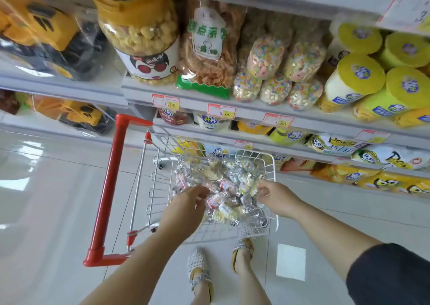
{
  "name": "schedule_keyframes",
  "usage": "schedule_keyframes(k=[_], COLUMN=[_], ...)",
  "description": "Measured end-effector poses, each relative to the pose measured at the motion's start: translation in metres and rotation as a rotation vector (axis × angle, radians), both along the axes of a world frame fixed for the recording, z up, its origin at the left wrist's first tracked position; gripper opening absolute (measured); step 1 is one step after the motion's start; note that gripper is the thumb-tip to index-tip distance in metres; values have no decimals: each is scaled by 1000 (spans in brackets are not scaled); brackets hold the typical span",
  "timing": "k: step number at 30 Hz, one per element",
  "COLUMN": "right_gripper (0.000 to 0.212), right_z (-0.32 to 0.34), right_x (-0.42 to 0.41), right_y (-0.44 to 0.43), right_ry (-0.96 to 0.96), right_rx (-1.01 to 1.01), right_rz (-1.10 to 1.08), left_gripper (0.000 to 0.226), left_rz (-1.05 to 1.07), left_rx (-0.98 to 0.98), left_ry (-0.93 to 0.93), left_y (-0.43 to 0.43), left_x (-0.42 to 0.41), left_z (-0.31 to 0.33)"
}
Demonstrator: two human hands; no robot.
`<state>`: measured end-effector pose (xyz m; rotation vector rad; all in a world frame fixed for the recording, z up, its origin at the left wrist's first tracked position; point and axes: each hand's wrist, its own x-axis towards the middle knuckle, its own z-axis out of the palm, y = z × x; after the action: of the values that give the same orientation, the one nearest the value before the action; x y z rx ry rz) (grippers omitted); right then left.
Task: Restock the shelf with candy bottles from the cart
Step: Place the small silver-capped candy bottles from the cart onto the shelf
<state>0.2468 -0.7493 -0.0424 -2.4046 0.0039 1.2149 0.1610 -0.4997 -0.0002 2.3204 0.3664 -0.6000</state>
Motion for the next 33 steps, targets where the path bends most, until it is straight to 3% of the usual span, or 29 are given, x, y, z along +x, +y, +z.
schedule_keyframes(k=[4,7,11,15,18,22,26,30,33], right_gripper=[39,50,57,69,68,49,48,37,29], right_z=[-57,-83,-109,-125,-131,-130,-130,-116,-86], right_x=[-6,0,8,11,15,13,-5,-11,-10], right_y=[4,9,16,21,21,20,29,29,28], right_ry=[-32,-124,-139,-82,-117,-246,-264,-305,-388], right_rx=[-45,-70,-60,-36,-13,20,79,170,255], right_rz=[20,47,76,24,8,49,111,-53,-186], left_gripper=[31,46,65,73,62,51,50,49,42], left_rz=[-177,-372,-731,-937,-999,-1046,-894,-506,-81], left_rx=[26,134,303,422,500,551,416,171,-80], left_ry=[112,201,104,36,-6,-54,15,165,265], left_y=[-13,-29,-54,-70,-78,-79,-63,-39,-28], left_x=[-4,-7,-3,6,6,7,8,2,0], left_z=[-58,-102,-147,-178,-191,-194,-183,-153,-119])
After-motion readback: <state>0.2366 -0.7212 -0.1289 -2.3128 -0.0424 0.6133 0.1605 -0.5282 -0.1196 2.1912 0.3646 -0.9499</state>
